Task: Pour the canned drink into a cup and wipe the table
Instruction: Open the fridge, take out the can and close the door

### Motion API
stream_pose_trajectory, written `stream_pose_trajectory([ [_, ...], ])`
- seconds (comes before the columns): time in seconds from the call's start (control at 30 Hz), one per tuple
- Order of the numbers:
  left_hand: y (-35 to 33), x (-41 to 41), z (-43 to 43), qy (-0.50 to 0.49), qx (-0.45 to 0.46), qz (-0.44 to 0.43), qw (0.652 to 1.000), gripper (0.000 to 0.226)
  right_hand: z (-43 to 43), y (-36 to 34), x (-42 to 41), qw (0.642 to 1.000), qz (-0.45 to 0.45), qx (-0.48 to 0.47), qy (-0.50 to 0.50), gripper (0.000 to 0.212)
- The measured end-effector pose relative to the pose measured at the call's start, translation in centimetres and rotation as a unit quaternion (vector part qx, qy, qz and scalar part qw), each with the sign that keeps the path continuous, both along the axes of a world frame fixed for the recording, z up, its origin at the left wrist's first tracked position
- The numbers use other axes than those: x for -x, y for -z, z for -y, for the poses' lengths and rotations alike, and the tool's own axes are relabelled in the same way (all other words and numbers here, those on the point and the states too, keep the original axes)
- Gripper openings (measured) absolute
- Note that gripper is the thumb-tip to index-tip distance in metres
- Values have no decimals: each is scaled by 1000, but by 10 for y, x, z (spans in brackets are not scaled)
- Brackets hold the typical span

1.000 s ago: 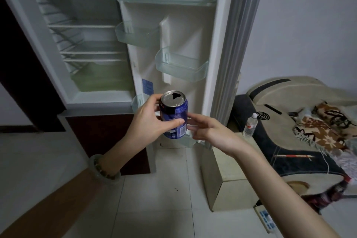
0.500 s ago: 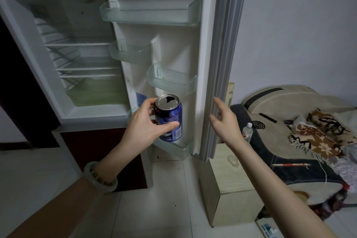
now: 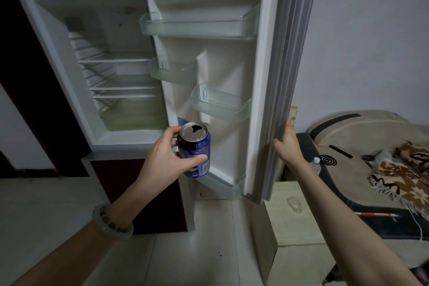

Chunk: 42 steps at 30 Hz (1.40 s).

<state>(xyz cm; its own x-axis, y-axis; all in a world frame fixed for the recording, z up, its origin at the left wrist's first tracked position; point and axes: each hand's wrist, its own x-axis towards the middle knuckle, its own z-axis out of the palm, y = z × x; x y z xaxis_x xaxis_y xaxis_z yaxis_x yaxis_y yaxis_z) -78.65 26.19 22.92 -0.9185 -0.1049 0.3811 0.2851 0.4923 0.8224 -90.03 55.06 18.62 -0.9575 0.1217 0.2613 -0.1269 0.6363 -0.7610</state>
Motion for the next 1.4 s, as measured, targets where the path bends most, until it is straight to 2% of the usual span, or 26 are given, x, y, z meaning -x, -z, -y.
stream_pose_trajectory([
  [0.37,5,-16,18,-12,4,1,1000,68,2,12,-15,999,-9,-34,-23,84],
  [0.53,11,-28,18,-14,-9,-14,1000,67,18,26,-38,993,-35,-103,-39,89],
  [0.67,20,-40,26,-16,-21,3,1000,76,34,36,-63,983,-66,-155,-71,90],
  [0.8,23,-51,38,-45,-30,5,999,66,50,42,-85,965,-110,-214,-104,88],
  [1.03,30,-72,62,-100,-47,8,994,68,83,53,-103,903,-236,-321,-160,83],
  [1.17,35,-88,76,-119,-64,19,991,67,104,51,-102,841,-318,-394,-193,72],
  [1.4,38,-115,113,-193,-46,29,980,66,167,49,-102,778,-381,-423,-265,75],
])
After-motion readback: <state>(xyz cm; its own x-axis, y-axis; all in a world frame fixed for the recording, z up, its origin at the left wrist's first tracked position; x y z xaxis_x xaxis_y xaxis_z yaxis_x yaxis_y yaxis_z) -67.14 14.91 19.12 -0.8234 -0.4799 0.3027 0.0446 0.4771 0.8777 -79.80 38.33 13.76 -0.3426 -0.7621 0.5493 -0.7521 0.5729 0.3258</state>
